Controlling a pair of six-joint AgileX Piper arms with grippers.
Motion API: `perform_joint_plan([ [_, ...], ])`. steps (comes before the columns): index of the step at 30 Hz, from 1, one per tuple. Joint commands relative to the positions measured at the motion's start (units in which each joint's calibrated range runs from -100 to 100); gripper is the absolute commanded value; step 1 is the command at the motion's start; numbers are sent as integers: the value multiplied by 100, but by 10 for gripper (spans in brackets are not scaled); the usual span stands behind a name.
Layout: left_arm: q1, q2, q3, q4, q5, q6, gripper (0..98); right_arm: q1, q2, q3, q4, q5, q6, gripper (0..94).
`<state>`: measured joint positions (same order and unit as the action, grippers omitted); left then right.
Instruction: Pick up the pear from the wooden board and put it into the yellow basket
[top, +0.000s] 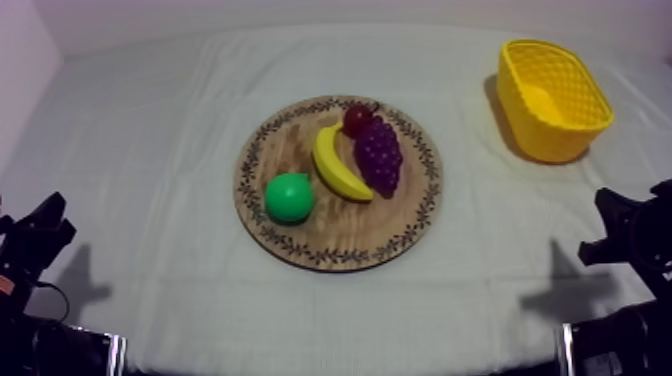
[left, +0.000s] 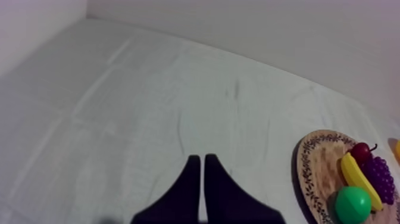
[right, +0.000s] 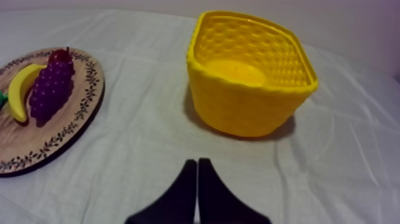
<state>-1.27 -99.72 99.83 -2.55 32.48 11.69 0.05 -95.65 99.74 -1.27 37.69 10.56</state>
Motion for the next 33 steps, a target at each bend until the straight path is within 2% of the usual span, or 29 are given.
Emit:
perform_joint_plan([
  [1, 0, -2, -5, -1, 1, 0, 1, 2, -2, 4, 2, -3, 1, 3],
  [19, 0, -2, -5, -1, 1, 0, 1, -48, -2, 4, 2, -8, 45, 4],
  [23, 0, -2, -5, -1, 1, 0, 1, -71, 70, 4, -54, -154, -104, 4],
  [28, 0, -2, -5, -1, 1, 0, 1, -138, 735, -293, 143, -542, -516, 5],
  [33, 0, -2, -5, -1, 1, 0, 1, -242, 1719, -1428, 158, -251, -803, 5],
])
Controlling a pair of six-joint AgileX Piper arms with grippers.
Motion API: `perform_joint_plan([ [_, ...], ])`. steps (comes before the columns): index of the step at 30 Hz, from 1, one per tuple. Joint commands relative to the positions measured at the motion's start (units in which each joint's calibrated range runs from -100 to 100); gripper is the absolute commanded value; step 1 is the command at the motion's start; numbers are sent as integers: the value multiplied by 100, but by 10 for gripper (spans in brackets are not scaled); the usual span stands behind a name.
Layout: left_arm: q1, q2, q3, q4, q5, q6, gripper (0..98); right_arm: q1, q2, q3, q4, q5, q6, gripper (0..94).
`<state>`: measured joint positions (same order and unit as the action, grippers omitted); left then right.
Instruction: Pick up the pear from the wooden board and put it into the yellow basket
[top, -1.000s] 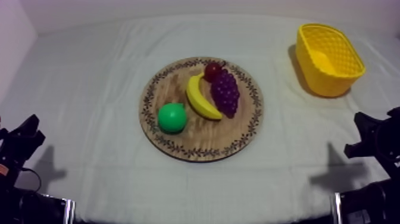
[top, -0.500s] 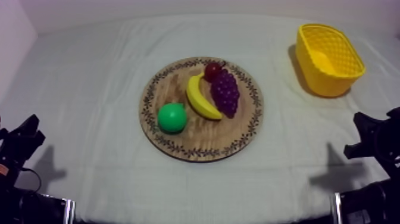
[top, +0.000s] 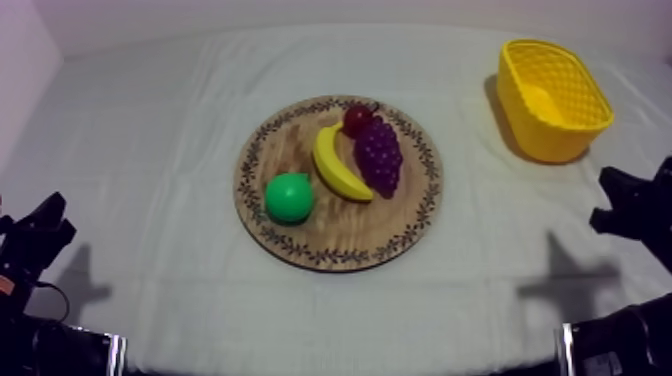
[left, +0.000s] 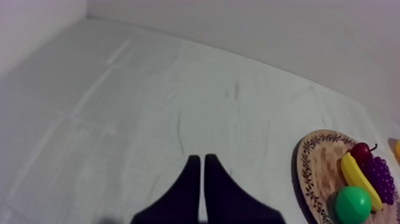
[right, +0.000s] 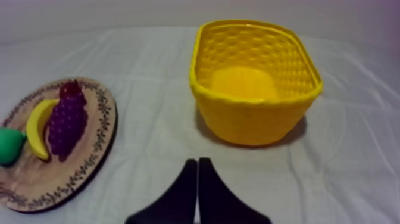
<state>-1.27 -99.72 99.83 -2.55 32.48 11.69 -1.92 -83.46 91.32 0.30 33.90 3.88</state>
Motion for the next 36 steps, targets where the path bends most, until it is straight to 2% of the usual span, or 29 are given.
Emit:
perform_joint_plan([
  [1, 0, -2, -5, -1, 1, 0, 1, -100, 738, -894, 6, 278, -205, 5],
  [4, 0, -2, -5, -1, 1, 0, 1, -287, 1474, -1911, -29, 893, -411, 5],
  [11, 0, -2, -5, -1, 1, 0, 1, -785, 3111, -4176, -328, 2467, -734, 4],
  [20, 0, -2, -5, -1, 1, 0, 1, -1458, 4977, -6291, -608, 3730, -960, 3],
  [24, 0, -2, -5, -1, 1, 0, 1, -1691, 5652, -6925, -750, 4008, -1079, 5],
  [31, 0, -2, -5, -1, 1, 0, 1, -2282, 6597, -7505, -595, 4103, -1639, 15],
  [36, 0, -2, -5, -1, 1, 0, 1, -2402, 7342, -7772, -684, 4186, -1798, 17],
])
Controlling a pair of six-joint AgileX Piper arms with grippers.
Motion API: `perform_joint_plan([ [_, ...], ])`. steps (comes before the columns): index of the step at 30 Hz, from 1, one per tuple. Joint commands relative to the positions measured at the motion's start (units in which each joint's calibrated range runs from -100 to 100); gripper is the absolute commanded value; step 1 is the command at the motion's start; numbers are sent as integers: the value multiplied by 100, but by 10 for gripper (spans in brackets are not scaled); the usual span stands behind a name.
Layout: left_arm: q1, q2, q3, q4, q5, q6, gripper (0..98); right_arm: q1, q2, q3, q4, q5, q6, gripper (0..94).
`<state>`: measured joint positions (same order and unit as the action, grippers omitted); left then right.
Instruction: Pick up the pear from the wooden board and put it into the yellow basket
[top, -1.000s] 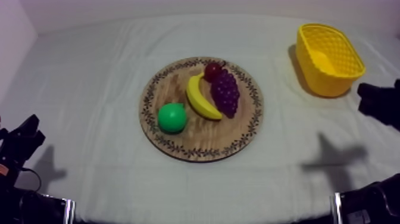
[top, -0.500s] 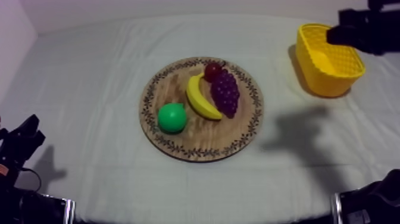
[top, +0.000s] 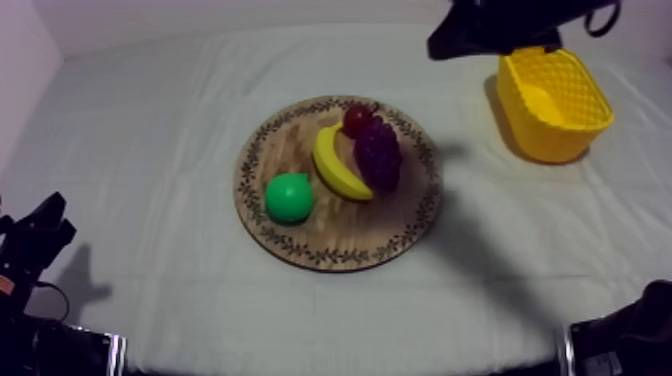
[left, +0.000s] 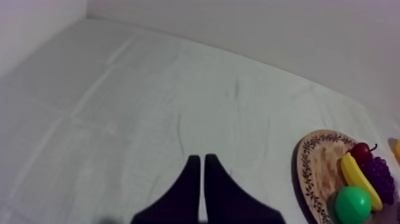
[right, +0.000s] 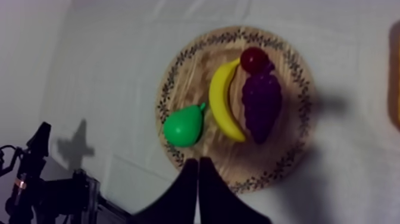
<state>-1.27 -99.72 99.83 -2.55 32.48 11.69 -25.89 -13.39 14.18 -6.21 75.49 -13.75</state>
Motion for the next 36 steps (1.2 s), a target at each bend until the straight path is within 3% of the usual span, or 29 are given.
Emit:
perform_joint_plan([
  [1, 0, -2, -5, -1, 1, 0, 1, -3, 499, -128, -68, 62, -45, 17],
  [11, 0, -2, -5, -1, 1, 0, 1, 42, 1942, -942, -234, 197, -184, 75],
  [14, 0, -2, -5, -1, 1, 0, 1, 34, 2207, -1095, -255, 119, -234, 173],
  [20, 0, -2, -5, -1, 1, 0, 1, -32, 2512, -1086, -367, -137, -230, 506],
  [25, 0, -2, -5, -1, 1, 0, 1, -132, 2701, -1061, -510, -251, -209, 702],
  [30, 0, -2, -5, -1, 1, 0, 1, -321, 3059, -1313, -560, -135, -188, 805],
  [36, 0, -2, -5, -1, 1, 0, 1, -516, 3582, -1539, -578, -174, -165, 818],
])
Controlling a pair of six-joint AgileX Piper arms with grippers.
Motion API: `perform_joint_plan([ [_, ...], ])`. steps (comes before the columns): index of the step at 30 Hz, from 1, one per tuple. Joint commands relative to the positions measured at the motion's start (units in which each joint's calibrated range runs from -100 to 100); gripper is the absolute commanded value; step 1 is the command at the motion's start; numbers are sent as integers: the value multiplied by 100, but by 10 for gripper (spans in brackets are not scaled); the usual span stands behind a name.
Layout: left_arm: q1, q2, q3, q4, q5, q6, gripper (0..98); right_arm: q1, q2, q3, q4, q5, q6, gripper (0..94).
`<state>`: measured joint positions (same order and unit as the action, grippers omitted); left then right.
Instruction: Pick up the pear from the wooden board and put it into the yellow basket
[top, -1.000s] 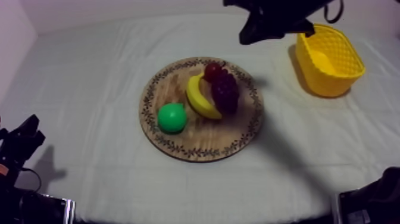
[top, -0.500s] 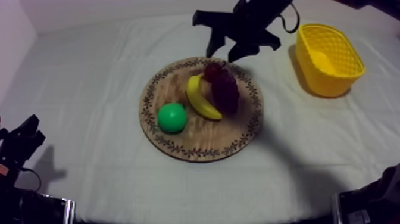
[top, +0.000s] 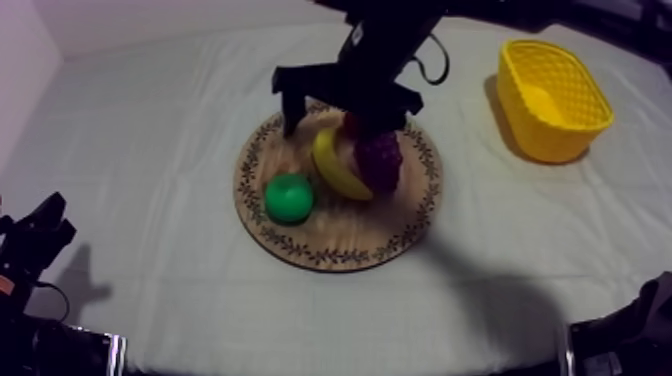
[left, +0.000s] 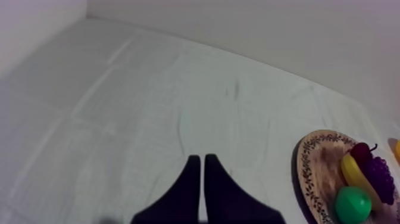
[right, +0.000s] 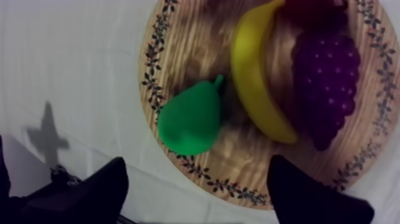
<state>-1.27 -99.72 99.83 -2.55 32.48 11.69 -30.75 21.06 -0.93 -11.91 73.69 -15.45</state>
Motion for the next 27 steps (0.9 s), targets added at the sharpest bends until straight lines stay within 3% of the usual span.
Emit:
perform_joint_plan([
  [1, 0, -2, -5, -1, 1, 0, 1, -60, 226, -63, -11, 0, 5, 817],
  [27, 0, -2, -5, -1, 1, 0, 1, -205, 2104, -1344, -274, 369, 129, 782],
])
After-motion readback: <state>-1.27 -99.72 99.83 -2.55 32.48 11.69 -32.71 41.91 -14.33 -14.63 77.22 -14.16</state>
